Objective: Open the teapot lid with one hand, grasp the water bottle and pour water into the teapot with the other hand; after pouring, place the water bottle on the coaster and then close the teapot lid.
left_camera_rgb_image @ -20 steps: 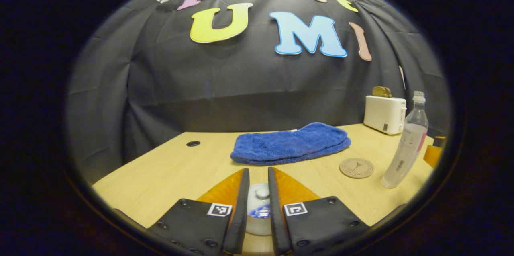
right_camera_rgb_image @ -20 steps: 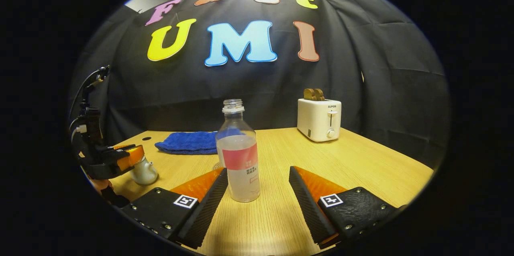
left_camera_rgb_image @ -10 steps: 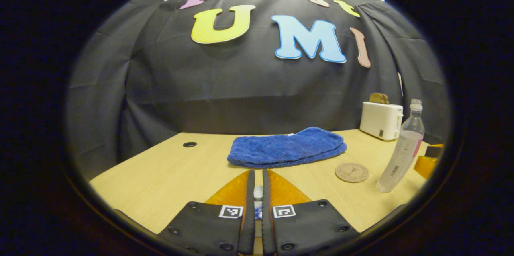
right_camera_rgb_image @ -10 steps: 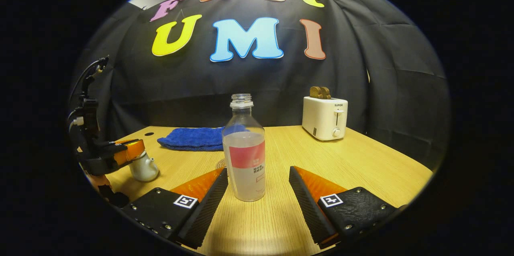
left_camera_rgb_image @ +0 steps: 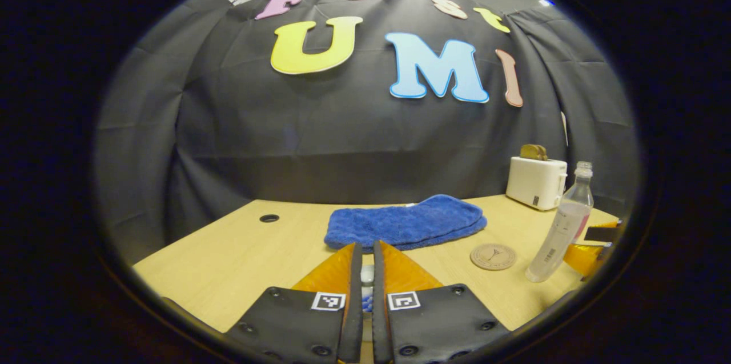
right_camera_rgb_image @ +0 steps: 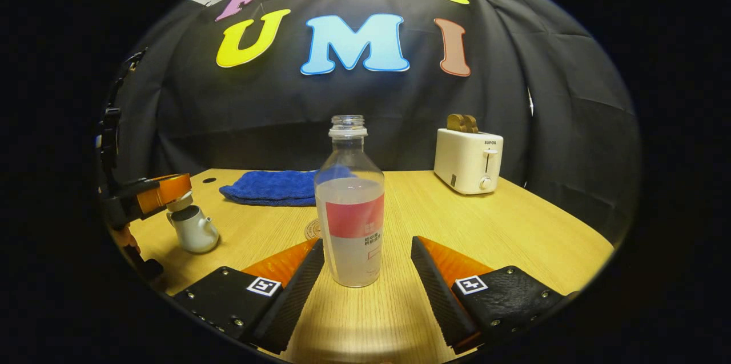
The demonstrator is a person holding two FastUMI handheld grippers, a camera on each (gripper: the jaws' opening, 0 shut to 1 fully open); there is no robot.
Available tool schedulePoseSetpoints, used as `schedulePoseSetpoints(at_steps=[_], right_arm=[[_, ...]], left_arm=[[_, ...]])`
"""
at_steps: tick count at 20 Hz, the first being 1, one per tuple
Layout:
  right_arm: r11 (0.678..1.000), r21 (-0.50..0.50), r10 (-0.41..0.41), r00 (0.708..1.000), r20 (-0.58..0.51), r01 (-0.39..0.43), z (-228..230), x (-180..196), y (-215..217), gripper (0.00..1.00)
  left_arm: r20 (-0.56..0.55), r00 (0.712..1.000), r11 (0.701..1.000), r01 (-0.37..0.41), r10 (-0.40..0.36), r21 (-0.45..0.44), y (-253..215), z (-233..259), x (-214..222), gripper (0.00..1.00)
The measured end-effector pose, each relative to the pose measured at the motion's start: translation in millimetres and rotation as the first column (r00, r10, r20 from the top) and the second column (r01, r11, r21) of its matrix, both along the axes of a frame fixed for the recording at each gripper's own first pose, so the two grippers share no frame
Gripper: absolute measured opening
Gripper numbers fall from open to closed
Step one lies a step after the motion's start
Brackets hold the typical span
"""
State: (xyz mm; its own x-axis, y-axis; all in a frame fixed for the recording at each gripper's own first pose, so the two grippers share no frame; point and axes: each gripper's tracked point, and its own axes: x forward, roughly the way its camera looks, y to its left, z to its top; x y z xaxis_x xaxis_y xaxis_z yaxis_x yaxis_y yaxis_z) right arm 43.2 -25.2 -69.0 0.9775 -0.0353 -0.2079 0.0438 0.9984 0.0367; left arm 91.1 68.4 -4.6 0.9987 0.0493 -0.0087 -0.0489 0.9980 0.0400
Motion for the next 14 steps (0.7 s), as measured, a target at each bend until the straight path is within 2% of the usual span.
schedulePoseSetpoints(at_steps=[6,11,12,13,14], right_arm=[[1.000,0.019,0.017,0.999,-0.035,-0.016,-4.4,15.9,5.9,0.95],[0.999,-0.025,0.022,0.997,-0.067,-0.023,-12.8,30.5,12.3,0.95],[0.999,-0.037,0.019,0.997,-0.076,-0.021,-13.5,33.4,11.4,0.92],[0.998,-0.046,0.029,0.996,-0.079,-0.032,-15.2,35.1,14.2,0.81],[0.998,-0.056,0.033,0.997,-0.075,-0.037,-12.5,35.4,16.1,0.80]], left_arm=[[-0.012,0.999,0.999,-0.030,0.030,-0.012,27.0,2.5,-14.0,0.14],[-0.021,0.998,0.998,-0.056,0.055,-0.019,50.5,-2.8,-24.2,0.13],[-0.021,0.998,0.998,-0.060,0.059,-0.022,54.2,-3.7,-25.3,0.13],[-0.023,0.998,0.998,-0.061,0.060,-0.027,58.4,-5.5,-26.7,0.14],[-0.026,0.998,0.998,-0.061,0.060,-0.033,61.3,-6.1,-27.7,0.14]])
